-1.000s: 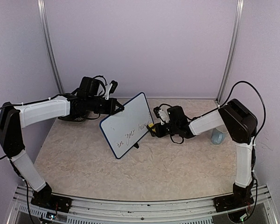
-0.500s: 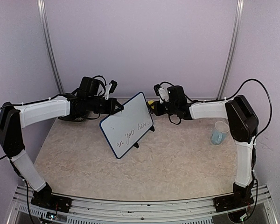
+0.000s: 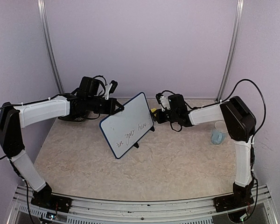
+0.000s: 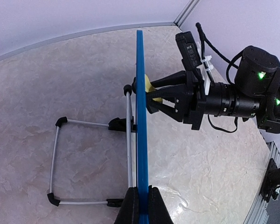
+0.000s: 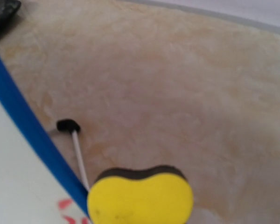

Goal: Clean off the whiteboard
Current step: Erase the whiteboard at the center of the board.

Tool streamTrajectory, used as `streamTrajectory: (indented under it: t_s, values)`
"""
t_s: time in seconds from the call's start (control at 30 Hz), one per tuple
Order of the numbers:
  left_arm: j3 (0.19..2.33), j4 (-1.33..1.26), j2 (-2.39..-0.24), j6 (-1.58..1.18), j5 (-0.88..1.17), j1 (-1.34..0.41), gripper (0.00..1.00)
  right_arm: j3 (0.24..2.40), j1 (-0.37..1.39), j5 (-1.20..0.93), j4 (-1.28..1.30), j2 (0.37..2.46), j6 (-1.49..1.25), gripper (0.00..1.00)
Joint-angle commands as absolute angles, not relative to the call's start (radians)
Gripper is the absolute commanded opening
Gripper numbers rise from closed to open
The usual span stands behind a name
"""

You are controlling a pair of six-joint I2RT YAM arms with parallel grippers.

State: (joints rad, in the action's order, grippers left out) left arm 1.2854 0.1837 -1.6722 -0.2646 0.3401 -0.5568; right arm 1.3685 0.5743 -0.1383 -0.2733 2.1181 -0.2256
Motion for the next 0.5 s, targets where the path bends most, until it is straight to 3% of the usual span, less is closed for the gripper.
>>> streamTrajectory:
  t_s: [0.0, 0.47]
  values:
    - [1.272, 0.294, -1.692, -0.247, 0.417, -0.588, 0.00, 1.315, 0.620, -0.118, -0.273, 2.118, -0.221, 0.00]
    - [1.274, 0.294, -1.690, -0.248, 0.419, -0.585, 0.00, 1.204, 0.620, -0.053, -0.380, 1.925, -0.198, 0.00]
